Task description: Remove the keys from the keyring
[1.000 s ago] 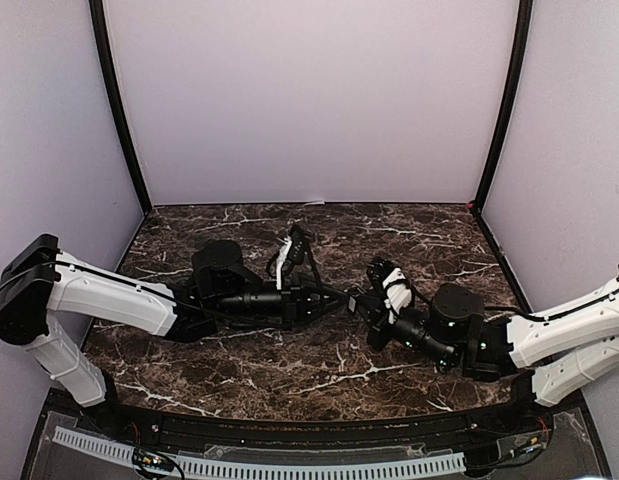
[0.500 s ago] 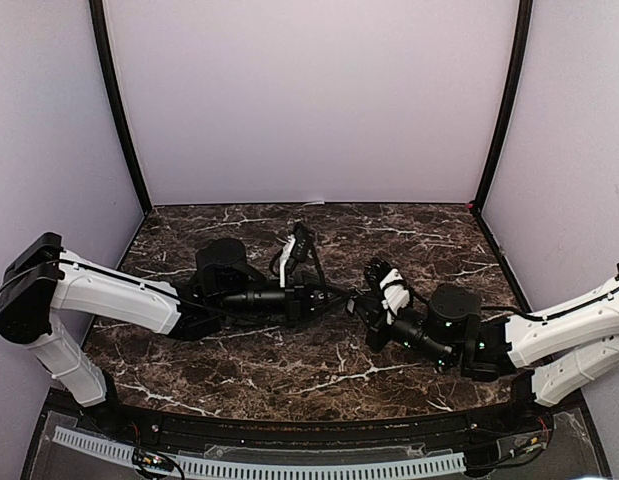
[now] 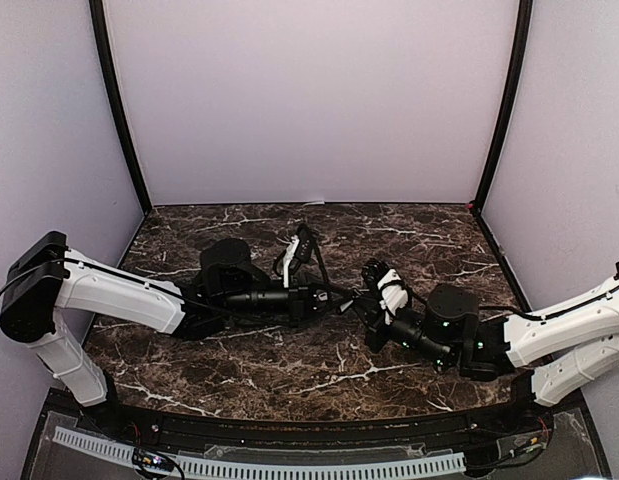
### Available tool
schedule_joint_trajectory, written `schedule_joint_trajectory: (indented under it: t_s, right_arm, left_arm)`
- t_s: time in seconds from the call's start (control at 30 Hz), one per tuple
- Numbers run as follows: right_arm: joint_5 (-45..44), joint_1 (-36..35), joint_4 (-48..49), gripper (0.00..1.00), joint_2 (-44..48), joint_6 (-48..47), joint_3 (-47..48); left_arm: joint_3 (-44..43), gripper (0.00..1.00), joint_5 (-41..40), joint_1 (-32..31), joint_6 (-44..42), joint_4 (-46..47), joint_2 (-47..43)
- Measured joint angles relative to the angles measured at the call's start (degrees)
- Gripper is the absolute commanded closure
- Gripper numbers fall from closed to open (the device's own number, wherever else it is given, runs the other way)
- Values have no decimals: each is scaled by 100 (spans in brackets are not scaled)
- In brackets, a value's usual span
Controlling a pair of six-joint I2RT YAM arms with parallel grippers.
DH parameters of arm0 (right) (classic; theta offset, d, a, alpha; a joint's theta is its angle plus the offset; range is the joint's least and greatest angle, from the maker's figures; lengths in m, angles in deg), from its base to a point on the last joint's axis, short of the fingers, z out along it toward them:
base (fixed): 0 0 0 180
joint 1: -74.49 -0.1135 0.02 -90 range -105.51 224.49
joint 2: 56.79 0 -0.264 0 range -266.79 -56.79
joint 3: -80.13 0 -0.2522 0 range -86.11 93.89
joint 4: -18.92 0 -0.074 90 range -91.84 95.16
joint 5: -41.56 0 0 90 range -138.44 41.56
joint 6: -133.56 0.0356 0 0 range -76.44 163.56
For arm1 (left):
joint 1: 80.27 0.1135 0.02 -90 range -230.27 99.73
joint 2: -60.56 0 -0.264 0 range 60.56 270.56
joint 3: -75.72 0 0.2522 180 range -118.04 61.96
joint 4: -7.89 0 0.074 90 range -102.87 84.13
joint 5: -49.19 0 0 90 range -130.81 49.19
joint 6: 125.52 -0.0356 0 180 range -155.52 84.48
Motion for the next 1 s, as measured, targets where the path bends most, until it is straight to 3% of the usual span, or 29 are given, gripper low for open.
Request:
schedule_joint_trajectory:
  t_s: [0.6,1.0]
  right_arm:
    - [-81,0,-125,100,-2,-11,0]
    - [496,35,-1086,100,490,-374,129]
  left_arm:
    - [7,100,4,0,-28,2,2]
    - [48,100,380,0,-284,-431,-179]
